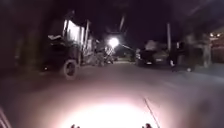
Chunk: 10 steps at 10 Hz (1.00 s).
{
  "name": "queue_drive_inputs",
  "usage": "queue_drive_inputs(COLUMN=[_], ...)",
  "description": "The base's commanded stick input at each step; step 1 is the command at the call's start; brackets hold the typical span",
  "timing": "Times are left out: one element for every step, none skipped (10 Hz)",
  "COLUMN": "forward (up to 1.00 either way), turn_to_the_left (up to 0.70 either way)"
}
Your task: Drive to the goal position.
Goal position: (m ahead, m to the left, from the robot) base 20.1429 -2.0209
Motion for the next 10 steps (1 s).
queue_drive_inputs(forward=[0.85, 0.85, 0.85, 0.85, 0.85, 0.85, 0.85, 0.85, 0.85, 0.85], turn_to_the_left=[0.0, 0.0, 0.0, 0.0, 0.0, 0.0, 0.0, 0.0, 0.0, 0.0])
